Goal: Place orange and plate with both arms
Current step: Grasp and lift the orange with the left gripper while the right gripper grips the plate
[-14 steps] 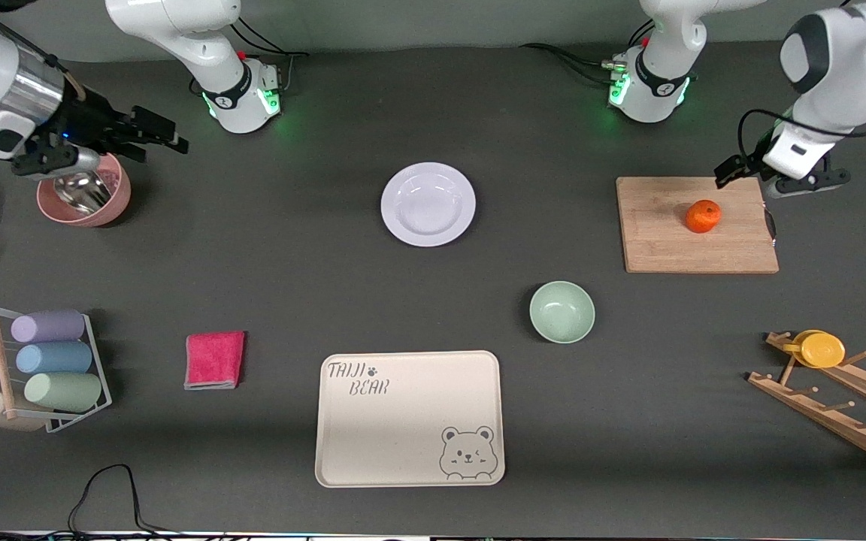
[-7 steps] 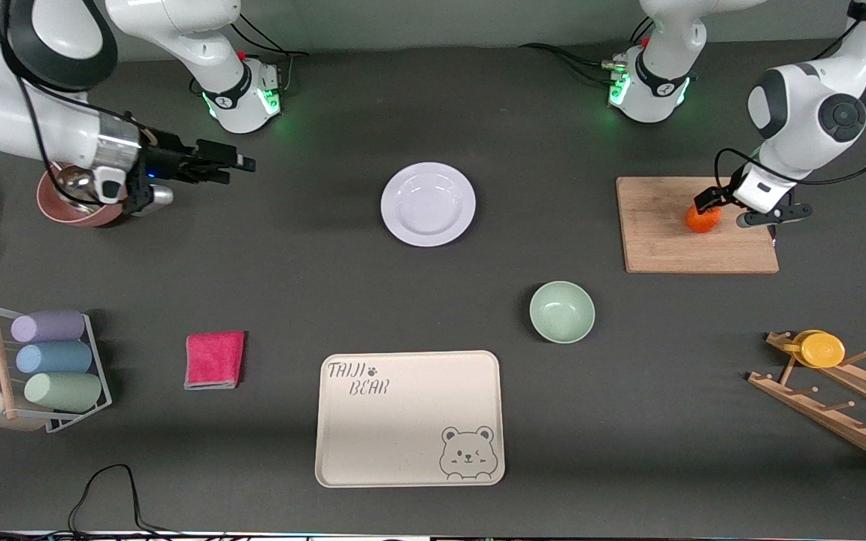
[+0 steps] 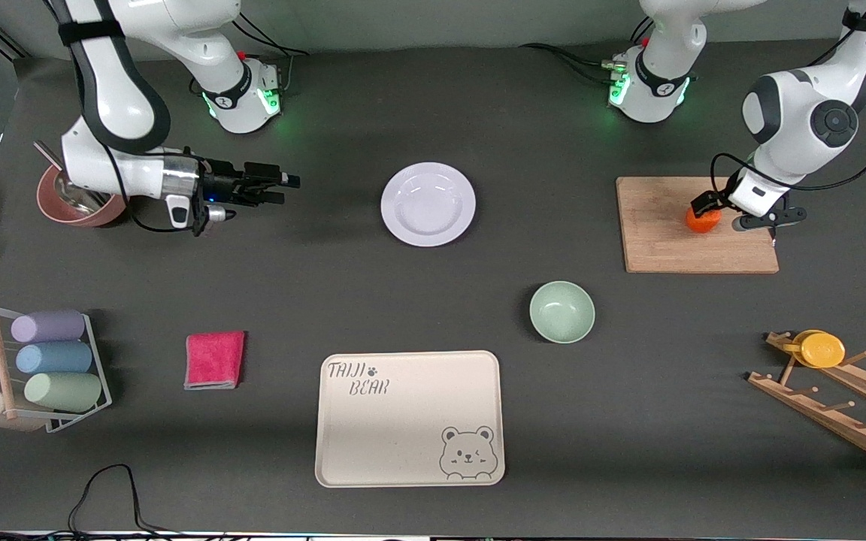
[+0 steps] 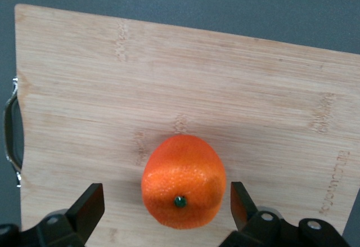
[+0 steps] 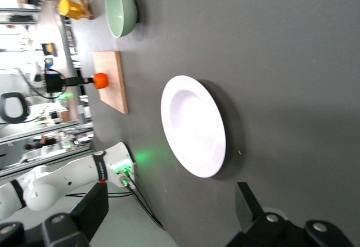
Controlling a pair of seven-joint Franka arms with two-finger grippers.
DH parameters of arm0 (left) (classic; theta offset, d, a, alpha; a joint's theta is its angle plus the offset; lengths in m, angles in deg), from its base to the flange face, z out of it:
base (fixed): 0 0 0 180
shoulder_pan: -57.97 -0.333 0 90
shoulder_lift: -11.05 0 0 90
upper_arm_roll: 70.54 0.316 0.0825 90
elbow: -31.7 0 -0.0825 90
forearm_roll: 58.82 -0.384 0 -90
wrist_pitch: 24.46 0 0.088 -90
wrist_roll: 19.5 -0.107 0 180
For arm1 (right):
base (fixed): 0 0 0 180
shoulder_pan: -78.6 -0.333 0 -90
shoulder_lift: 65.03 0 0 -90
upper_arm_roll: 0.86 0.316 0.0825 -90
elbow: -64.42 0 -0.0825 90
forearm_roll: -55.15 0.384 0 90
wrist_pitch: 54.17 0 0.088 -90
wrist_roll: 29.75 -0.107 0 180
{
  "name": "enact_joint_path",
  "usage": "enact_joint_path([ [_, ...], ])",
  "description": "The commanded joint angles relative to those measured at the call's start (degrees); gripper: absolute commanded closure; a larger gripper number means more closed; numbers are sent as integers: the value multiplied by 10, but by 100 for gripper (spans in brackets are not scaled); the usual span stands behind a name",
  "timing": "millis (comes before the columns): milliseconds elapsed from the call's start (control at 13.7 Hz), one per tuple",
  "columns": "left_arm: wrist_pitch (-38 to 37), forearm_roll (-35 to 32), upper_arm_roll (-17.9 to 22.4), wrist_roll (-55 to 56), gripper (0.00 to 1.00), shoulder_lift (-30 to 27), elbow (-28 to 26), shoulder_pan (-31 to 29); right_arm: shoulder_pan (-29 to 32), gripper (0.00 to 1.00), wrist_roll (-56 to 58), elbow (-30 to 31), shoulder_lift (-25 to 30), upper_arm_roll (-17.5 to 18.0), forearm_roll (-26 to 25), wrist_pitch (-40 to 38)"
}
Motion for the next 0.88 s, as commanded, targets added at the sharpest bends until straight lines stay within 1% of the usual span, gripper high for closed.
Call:
enact_joint_path([
  [0, 50, 3, -2, -7, 0, 26, -14, 1, -4, 0, 154, 22, -60, -4, 102, 10],
  [219, 66, 2, -2, -6, 0, 38, -19, 2, -4, 0, 285, 35, -127, -4, 181, 4],
  [292, 66, 3, -2, -3, 2, 37, -20, 2, -4, 0, 323, 37, -148, -4, 207, 1],
  [365, 66, 2, -2, -2, 19, 37, -21, 2, -4, 0, 351, 41, -168, -4, 227, -3],
  [438, 65, 2, -2, -2, 77, 35, -21, 3, -4, 0, 366, 42, -182, -4, 237, -14],
  [511, 65, 3, -2, -2, 100, 35, -21, 3, -4, 0, 375, 41, -193, -4, 238, -24],
  [658, 63, 3, -2, -2, 100, 34, -21, 3, -2, 0, 395, 41, -215, -5, 240, -40],
  [804, 56, 3, -3, -2, 100, 28, -19, 3, -1, 0, 418, 41, -240, -6, 255, -52],
])
